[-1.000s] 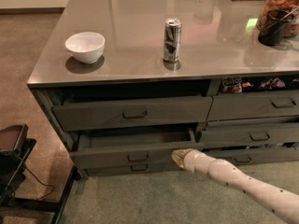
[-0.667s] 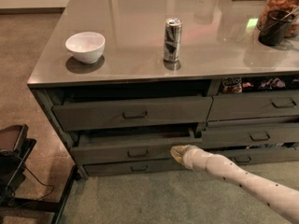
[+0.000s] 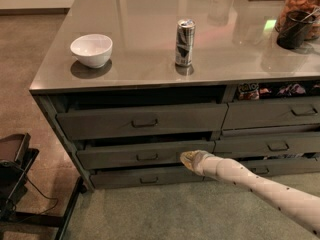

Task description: Close middle drawer

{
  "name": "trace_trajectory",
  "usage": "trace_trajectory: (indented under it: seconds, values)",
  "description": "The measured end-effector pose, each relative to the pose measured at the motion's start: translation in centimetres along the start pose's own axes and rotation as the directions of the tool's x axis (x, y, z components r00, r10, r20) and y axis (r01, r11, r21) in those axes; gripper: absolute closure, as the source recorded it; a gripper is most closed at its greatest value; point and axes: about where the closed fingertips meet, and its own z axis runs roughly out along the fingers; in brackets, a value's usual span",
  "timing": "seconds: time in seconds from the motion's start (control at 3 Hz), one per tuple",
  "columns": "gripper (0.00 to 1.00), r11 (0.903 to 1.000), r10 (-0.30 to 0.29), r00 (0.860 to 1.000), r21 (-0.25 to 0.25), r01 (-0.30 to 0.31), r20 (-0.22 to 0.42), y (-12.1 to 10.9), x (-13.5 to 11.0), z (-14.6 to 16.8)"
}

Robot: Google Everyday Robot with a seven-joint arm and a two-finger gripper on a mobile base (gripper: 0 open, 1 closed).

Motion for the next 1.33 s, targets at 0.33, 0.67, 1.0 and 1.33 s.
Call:
trace_trajectory:
  seconds: [0.33, 0.67, 1.0, 1.33]
  values:
    - [1.0, 0.9981, 0.006, 1.0, -0.062, -0.007, -0.005, 0.3, -0.4, -2.1]
    - [1.0, 0.981, 0.029, 0.999, -0.191, -0.033, -0.026, 1.8, -1.1, -6.7]
    - [1.0, 0.9685, 0.023, 1.0, -0.248, -0.027, -0.019, 2.6, -1.8, -7.7]
    - [1.0, 0.9685, 0.023, 1.0, -0.248, -0.027, -0.018, 2.6, -1.8, -7.7]
